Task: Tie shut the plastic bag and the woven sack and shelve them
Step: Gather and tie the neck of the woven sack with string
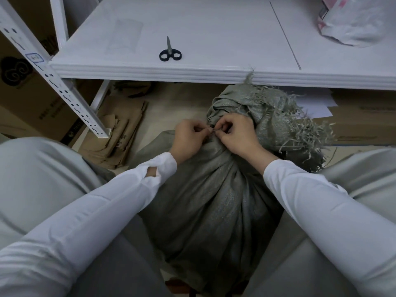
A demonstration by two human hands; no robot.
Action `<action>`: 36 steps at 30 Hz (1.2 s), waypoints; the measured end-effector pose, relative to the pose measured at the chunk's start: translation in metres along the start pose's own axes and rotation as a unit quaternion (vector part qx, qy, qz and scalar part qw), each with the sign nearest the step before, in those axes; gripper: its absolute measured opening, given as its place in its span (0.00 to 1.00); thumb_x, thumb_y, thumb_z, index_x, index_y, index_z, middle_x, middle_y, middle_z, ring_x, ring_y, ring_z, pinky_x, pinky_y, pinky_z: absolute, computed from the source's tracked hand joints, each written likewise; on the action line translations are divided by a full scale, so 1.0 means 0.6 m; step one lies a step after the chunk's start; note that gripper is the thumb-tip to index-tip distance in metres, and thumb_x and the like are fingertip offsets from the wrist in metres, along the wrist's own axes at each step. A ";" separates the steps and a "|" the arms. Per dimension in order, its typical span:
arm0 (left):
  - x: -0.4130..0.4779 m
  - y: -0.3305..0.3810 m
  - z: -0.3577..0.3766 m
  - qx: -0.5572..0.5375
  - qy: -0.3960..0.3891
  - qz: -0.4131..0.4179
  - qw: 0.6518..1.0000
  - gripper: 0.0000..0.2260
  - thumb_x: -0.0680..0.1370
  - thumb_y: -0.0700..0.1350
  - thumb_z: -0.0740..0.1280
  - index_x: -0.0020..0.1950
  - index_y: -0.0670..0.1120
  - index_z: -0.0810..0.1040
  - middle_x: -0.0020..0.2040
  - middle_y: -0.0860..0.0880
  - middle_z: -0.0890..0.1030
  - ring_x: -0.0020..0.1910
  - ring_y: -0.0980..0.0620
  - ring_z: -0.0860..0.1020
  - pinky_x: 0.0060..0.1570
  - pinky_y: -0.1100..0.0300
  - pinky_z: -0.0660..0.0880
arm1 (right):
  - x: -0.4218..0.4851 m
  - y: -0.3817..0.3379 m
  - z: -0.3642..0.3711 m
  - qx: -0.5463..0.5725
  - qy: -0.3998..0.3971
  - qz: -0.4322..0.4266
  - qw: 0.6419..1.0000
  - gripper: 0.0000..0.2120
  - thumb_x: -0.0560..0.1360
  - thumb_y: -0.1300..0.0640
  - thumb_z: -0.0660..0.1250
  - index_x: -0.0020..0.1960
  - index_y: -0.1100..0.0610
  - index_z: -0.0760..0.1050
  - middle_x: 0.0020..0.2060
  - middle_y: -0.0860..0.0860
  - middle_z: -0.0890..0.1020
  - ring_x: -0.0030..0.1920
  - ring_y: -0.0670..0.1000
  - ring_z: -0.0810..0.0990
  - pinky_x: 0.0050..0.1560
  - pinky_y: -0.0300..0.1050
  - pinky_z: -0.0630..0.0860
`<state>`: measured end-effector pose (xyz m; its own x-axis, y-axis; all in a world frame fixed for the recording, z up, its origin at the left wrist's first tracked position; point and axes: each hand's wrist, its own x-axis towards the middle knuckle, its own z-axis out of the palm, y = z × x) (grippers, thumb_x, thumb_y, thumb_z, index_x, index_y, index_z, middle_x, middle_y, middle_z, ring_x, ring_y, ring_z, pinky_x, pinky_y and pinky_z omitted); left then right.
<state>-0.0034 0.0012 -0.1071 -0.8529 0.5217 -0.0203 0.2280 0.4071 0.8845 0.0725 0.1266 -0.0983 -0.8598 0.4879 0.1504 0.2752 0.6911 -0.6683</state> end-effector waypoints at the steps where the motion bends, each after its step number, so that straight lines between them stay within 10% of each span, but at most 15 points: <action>1: 0.004 -0.001 -0.007 -0.026 -0.010 -0.021 0.999 0.03 0.75 0.40 0.71 0.42 0.41 0.82 0.37 0.44 0.83 0.38 0.48 0.81 0.45 0.53 0.80 | 0.000 -0.002 -0.004 0.012 -0.002 0.007 1.000 0.06 0.68 0.62 0.70 0.40 0.52 0.82 0.33 0.47 0.79 0.30 0.41 0.73 0.36 0.33 0.69; 19: 0.039 0.012 -0.062 -0.091 0.044 -0.028 0.994 0.05 0.76 0.41 0.70 0.40 0.45 0.80 0.37 0.45 0.82 0.36 0.51 0.80 0.40 0.52 0.80 | 0.010 -0.063 -0.035 0.149 0.078 0.017 0.986 0.16 0.71 0.67 0.60 0.41 0.47 0.78 0.35 0.44 0.79 0.36 0.56 0.82 0.44 0.56 0.81; 26: 0.083 0.031 -0.090 0.037 0.099 0.041 0.994 0.02 0.73 0.44 0.71 0.44 0.47 0.82 0.37 0.55 0.80 0.40 0.56 0.78 0.50 0.55 0.78 | 0.045 -0.102 -0.031 0.197 0.095 0.019 0.976 0.17 0.68 0.67 0.59 0.40 0.46 0.77 0.35 0.43 0.79 0.37 0.57 0.82 0.43 0.55 0.81; 36: 0.220 0.030 -0.137 0.294 0.129 0.149 0.935 0.16 0.74 0.39 0.63 0.62 0.41 0.75 0.61 0.42 0.75 0.61 0.42 0.70 0.57 0.51 0.71 | 0.125 -0.127 -0.011 0.241 0.072 0.051 0.967 0.13 0.71 0.68 0.63 0.45 0.52 0.80 0.39 0.44 0.80 0.42 0.47 0.81 0.49 0.53 0.81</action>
<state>-0.1506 0.0161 -0.0556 -0.7775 0.5105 0.3673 0.6284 0.6537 0.4216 -0.0100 0.1138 -0.0312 -0.7601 0.6341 0.1423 0.0937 0.3236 -0.9415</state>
